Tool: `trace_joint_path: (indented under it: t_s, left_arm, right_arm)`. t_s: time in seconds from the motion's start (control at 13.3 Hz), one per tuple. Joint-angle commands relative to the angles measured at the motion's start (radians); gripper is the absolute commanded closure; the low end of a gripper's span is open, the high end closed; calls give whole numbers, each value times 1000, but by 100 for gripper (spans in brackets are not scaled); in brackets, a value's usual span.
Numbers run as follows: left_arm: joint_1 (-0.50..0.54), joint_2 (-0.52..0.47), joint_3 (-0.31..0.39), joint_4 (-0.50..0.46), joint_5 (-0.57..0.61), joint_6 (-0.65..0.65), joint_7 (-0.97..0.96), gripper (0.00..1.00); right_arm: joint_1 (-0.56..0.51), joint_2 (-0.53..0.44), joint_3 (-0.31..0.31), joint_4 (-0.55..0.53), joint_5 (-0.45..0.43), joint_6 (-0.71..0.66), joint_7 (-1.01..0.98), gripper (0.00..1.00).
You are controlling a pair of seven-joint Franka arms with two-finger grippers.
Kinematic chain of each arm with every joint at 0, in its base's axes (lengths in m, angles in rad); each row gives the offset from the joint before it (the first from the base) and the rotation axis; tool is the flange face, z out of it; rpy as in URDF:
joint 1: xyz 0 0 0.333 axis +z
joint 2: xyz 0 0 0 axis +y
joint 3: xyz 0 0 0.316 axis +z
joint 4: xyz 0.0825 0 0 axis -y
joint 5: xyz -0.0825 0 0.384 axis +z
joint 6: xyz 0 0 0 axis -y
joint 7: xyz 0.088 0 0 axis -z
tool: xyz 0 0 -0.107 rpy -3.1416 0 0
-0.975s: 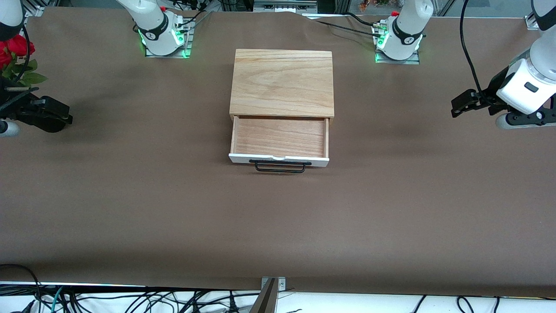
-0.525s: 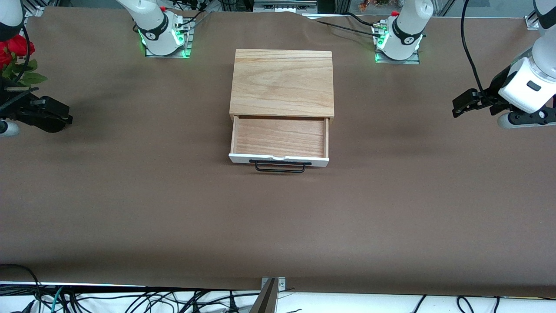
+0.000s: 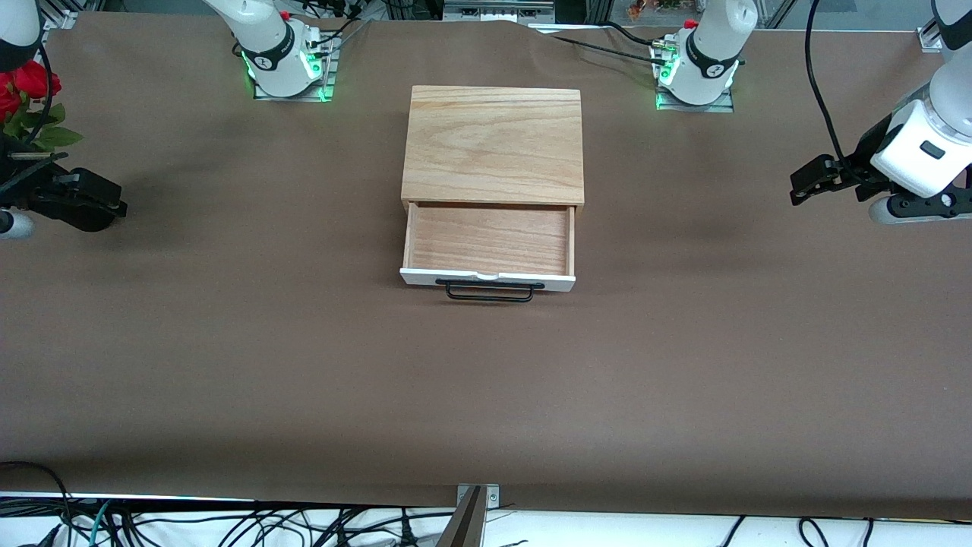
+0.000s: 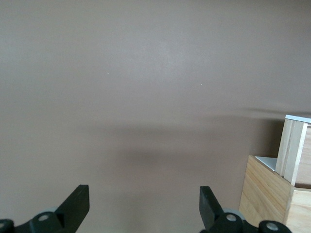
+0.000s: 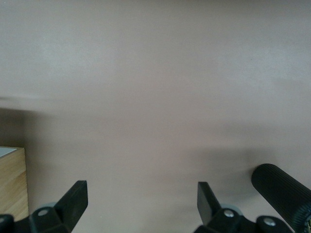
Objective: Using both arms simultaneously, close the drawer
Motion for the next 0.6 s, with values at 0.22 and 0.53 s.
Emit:
trace_joint_path:
  t_s: [0.22,0.53]
  left_arm:
    - [-1,-3,-3,15,-2,-13,-2,0]
    - [-1,-3,-3,17,-4,-13,-2,0]
  right_arm:
    - [-8,6,4,20,15,-3,2,0]
    - [-8,5,4,21,15,-3,8,0]
